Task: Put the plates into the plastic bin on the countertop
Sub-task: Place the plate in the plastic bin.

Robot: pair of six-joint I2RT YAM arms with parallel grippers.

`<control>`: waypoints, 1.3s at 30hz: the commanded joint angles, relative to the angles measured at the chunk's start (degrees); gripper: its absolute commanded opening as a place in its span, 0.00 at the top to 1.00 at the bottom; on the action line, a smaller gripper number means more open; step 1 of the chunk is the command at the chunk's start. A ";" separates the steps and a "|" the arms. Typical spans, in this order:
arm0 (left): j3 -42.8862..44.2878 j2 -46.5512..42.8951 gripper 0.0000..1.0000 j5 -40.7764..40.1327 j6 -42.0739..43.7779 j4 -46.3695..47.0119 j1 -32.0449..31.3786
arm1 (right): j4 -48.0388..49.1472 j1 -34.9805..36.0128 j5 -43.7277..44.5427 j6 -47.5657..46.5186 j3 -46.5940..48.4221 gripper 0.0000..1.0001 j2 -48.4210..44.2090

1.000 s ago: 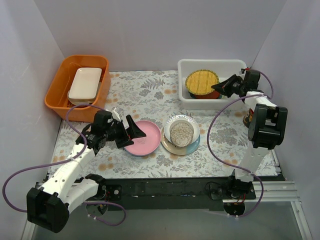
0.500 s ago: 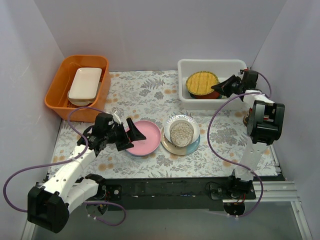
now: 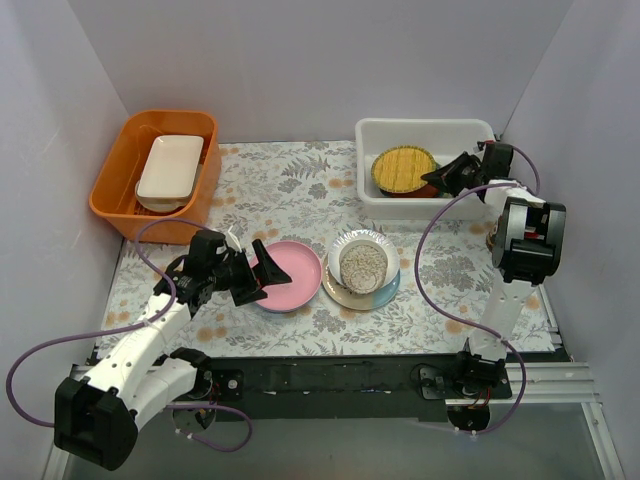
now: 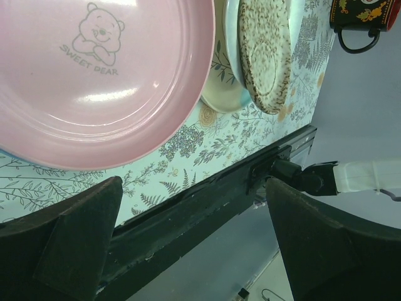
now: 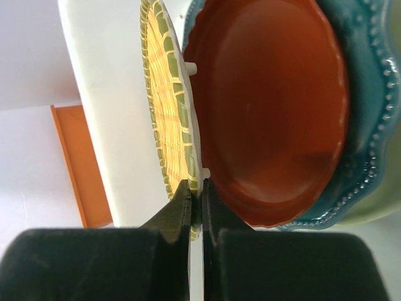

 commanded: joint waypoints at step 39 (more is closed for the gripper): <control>-1.06 -4.94 0.02 -1.55 -1.77 -1.60 -0.18 | -3.08 -3.26 8.69 -7.82 -2.27 0.19 -9.68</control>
